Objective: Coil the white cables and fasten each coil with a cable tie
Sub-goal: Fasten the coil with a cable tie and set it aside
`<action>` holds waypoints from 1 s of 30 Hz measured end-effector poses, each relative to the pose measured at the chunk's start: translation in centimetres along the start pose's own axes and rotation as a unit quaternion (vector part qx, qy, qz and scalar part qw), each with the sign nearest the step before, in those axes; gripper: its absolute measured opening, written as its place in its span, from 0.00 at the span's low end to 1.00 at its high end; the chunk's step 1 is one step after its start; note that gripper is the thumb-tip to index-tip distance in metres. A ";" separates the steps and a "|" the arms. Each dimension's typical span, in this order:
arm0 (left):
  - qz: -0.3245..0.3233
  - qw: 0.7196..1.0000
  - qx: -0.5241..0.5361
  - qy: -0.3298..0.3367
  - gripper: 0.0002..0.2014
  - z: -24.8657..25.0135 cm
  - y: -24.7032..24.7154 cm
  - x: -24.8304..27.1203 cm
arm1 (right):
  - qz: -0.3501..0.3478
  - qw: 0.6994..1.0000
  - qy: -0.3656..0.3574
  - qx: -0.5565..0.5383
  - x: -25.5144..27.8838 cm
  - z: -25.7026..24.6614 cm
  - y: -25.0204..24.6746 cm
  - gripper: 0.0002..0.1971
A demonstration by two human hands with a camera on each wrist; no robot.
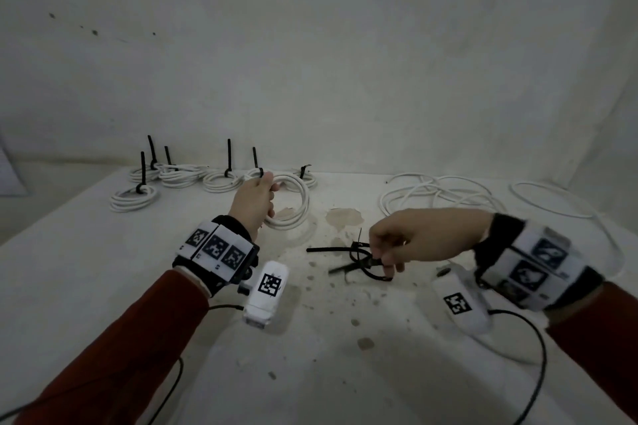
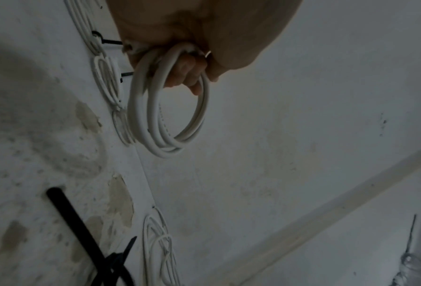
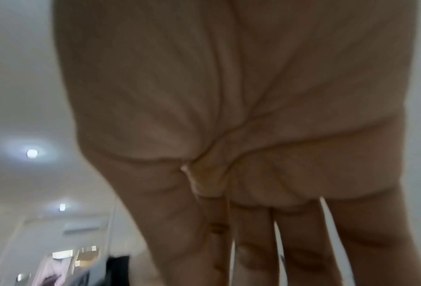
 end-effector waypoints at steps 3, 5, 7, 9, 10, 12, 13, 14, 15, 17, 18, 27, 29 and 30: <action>0.000 0.999 -0.027 0.020 0.18 0.7 -0.1 -0.1 | 0.028 0.996 -0.061 -0.059 3.3 -2.1 -1.6 0.05; -0.004 0.999 -0.037 0.036 0.17 1.3 0.2 -0.1 | 0.074 0.989 -0.097 -0.087 5.0 -3.3 -2.6 0.05; -0.010 0.997 -0.052 0.051 0.18 1.9 0.8 0.0 | 0.128 0.982 -0.110 -0.082 5.7 -4.1 -3.3 0.04; -0.016 0.995 -0.074 0.067 0.18 2.7 1.6 0.2 | 0.176 0.978 -0.100 -0.040 5.3 -4.7 -3.6 0.05; -0.019 0.993 -0.086 0.078 0.18 3.1 2.0 0.4 | 0.196 0.976 -0.093 -0.015 4.9 -4.8 -3.5 0.06; -0.023 0.987 -0.113 0.107 0.18 4.1 2.9 0.9 | 0.239 0.967 -0.084 0.032 3.8 -5.1 -3.4 0.06; -0.022 0.985 -0.123 0.123 0.18 4.6 3.2 1.2 | 0.268 0.958 -0.084 0.054 3.3 -5.0 -3.4 0.05; -0.021 0.982 -0.128 0.137 0.18 5.0 3.5 1.5 | 0.299 0.948 -0.086 0.073 2.9 -5.0 -3.5 0.04; -0.021 0.980 -0.131 0.147 0.19 5.4 3.7 1.8 | 0.329 0.936 -0.091 0.086 2.6 -4.8 -3.6 0.04; -0.025 0.978 -0.135 0.159 0.19 6.0 4.1 2.3 | 0.379 0.914 -0.104 0.101 2.2 -4.6 -3.9 0.04; -0.028 0.977 -0.137 0.162 0.19 6.2 4.2 2.6 | 0.405 0.902 -0.110 0.104 2.1 -4.4 -4.1 0.04; -0.076 0.976 -0.137 0.149 0.19 6.0 5.2 3.5 | 0.584 0.793 -0.171 0.037 2.7 -3.9 -5.1 0.06; -0.105 0.976 -0.133 0.139 0.17 5.8 5.7 3.6 | 0.589 0.786 -0.184 0.013 2.4 -3.6 -5.0 0.06; -0.121 0.974 -0.131 0.137 0.17 5.8 5.9 3.7 | 0.591 0.784 -0.191 0.000 2.4 -3.5 -5.1 0.06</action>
Point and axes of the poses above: each hand's wrist, its own x-axis away from the middle knuckle, its own y-axis out of the palm, z = x × y, the point moved 6 cm from there along -x, towards the middle knuckle, and after that the axes turned 14 degrees about -z, right-handed, at the moved point
